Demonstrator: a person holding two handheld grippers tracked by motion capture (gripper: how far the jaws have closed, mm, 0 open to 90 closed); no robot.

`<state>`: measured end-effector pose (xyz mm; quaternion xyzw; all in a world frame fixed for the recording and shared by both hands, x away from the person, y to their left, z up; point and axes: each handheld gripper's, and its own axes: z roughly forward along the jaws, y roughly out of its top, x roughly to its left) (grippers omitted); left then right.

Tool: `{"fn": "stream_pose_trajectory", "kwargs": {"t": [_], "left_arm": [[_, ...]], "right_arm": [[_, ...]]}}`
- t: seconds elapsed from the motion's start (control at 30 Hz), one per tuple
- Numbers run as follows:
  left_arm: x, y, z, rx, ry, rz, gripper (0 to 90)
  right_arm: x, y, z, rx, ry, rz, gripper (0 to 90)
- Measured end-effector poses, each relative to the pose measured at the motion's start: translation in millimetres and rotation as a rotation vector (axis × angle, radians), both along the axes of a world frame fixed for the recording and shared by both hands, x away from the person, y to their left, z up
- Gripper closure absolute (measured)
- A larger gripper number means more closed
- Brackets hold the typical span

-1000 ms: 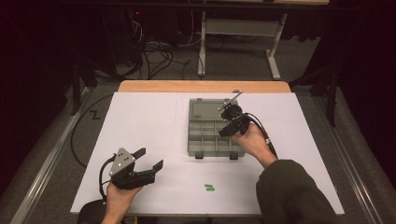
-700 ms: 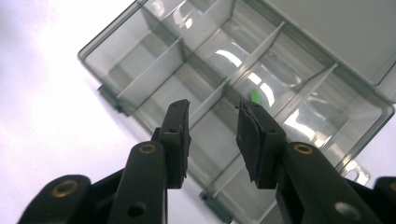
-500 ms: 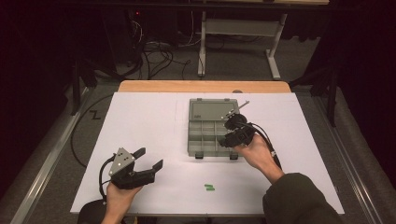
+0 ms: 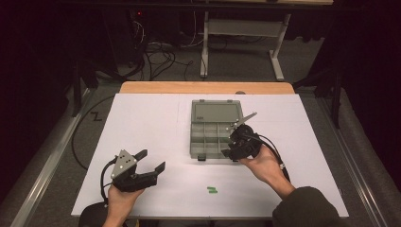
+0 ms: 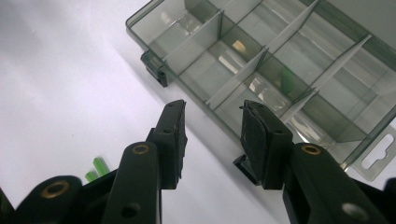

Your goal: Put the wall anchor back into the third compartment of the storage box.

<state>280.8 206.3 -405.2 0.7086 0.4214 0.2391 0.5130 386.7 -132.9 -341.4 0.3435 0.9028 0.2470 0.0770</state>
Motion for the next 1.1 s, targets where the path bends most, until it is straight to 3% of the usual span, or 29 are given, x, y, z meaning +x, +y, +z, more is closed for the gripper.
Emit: {"fn": "stream_pose_trajectory", "kwargs": {"t": [0.33, 0.67, 1.1], "left_arm": [[-0.4, 0.1, 0.3, 0.002, -0.001, -0.001, 21.1], [-0.6, -0.9, 0.1, 0.003, -0.001, 0.001, 21.0], [-0.2, -0.5, -0.1, 0.003, 0.0, 0.005, 21.0]], "right_arm": [[-16.3, 3.6, -3.1, 0.0, -0.01, 0.031, 63.0], [-25.2, 11.2, -16.6, -0.008, 0.027, 0.077, 62.9], [-37.0, 17.9, -23.6, -0.009, 0.041, 0.113, 62.6]]}}
